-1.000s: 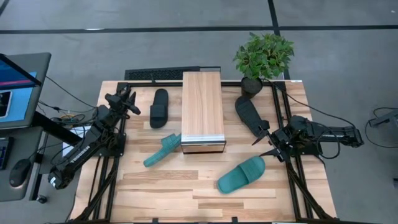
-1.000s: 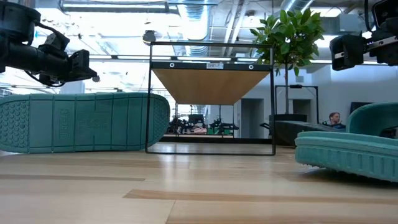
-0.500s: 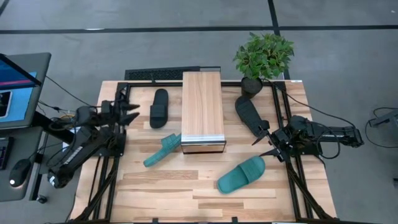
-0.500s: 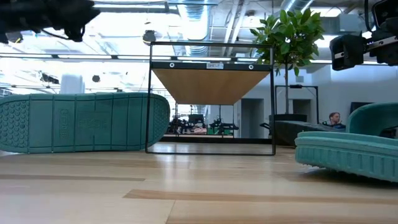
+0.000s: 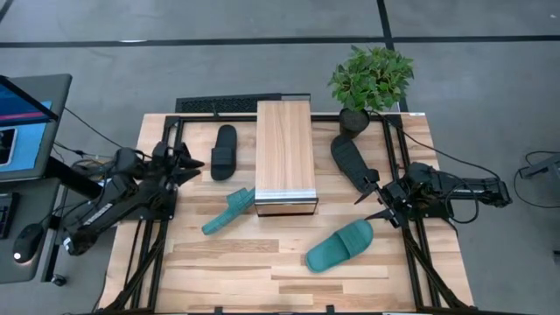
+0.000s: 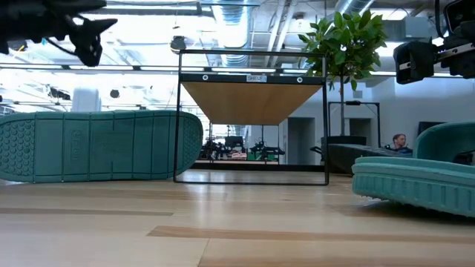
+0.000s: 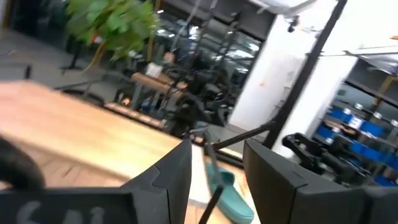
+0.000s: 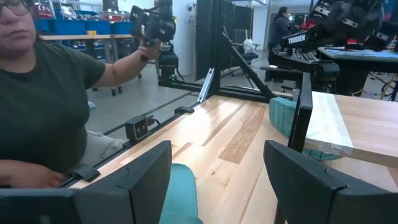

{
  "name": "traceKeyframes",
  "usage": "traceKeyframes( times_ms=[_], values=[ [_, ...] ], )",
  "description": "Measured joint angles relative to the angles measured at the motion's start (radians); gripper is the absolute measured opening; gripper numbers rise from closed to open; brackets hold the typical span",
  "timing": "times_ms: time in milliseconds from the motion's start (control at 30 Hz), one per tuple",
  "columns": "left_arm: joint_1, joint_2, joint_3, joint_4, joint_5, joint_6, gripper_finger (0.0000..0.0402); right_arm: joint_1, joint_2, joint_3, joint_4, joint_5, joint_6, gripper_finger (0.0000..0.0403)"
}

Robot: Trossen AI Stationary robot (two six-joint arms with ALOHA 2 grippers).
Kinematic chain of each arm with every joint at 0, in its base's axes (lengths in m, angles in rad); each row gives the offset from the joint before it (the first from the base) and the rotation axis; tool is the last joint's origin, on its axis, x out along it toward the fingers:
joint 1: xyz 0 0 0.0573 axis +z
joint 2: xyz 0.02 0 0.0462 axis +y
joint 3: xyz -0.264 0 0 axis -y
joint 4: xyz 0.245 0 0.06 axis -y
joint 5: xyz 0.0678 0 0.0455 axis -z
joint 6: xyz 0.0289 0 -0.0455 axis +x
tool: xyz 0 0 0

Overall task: Pick and place slides into the shelf
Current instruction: Put the bottom green slipper on the shelf

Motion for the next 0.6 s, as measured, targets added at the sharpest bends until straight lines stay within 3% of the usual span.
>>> traceKeyframes(
  times_ms=[133, 600],
  values=[
    [-0.027, 0.000, 0.000, -0.063, -0.112, 0.010, 0.0134, 0.000, 0.000, 0.000, 0.000, 0.000, 0.000, 0.0249],
    [-0.058, 0.000, 0.001, -0.105, -0.327, 0.136, 0.0134, 0.000, 0.000, 0.000, 0.000, 0.000, 0.000, 0.0249]
  ],
)
